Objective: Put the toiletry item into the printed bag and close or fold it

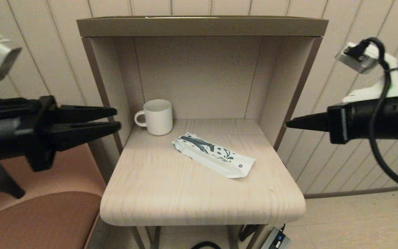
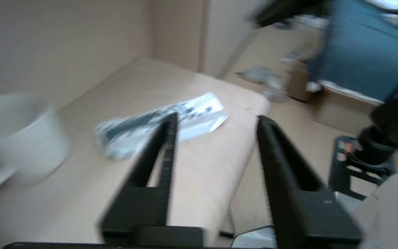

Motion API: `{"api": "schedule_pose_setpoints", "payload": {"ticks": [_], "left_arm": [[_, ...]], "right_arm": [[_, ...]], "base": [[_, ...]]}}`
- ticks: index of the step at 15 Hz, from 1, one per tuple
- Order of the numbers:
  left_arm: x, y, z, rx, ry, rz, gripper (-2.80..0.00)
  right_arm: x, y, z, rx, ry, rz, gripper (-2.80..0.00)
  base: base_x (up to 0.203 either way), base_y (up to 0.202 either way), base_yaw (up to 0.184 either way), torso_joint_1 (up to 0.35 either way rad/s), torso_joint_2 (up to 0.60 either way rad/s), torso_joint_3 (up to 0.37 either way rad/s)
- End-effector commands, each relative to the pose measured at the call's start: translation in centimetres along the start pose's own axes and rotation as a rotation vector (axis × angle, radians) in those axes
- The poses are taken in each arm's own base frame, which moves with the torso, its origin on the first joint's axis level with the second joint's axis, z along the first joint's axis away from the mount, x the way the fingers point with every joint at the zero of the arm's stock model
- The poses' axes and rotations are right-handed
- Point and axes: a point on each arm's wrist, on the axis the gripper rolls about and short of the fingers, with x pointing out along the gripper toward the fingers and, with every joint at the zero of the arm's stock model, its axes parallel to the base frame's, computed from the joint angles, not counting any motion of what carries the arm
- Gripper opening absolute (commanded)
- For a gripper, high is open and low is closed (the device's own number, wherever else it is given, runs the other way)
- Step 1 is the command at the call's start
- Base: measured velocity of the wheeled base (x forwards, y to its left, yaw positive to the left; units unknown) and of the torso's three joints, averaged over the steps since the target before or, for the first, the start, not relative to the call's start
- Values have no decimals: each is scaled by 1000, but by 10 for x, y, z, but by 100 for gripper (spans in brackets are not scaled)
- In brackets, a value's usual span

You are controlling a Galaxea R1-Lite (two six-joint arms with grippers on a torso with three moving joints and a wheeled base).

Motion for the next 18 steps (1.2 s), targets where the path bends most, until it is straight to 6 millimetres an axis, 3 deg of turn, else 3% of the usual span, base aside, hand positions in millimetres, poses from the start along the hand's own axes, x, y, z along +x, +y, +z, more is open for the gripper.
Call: {"api": "schedule_pose_setpoints", "payload": {"ticks": [1, 3, 5, 7, 9, 12, 15, 18], "left_arm": [[-55, -46, 15, 78, -57, 108, -280], [-89, -80, 12, 53, -32, 279, -280], [-109, -114, 3, -57, 35, 445, -280], [-121, -148, -5, -183, 50, 492, -280], [-127, -162, -12, -244, 60, 417, -280], [-138, -176, -27, -257, 72, 330, -280], [-141, -179, -63, -245, 76, 460, -280], [-141, -173, -105, -185, 65, 703, -280]], "right_arm": [[-66, 16, -14, -29, -121, -28, -280], [-103, 22, -28, -35, -194, -127, -280], [-144, 29, -44, -31, -273, -241, -280], [-180, 36, -68, -1, -325, -319, -280], [-197, 40, -95, 47, -348, -454, -280], [-197, 47, -144, 73, -324, -579, -280], [-180, 43, -186, 83, -247, -563, -280], [-153, 32, -225, 71, -255, -563, -280]], "base": [[0, 0, 0, 0, 0, 0], [0, 0, 0, 0, 0, 0], [0, 0, 0, 0, 0, 0], [0, 0, 0, 0, 0, 0], [0, 0, 0, 0, 0, 0], [0, 0, 0, 0, 0, 0], [0, 0, 0, 0, 0, 0], [0, 0, 0, 0, 0, 0]]}}
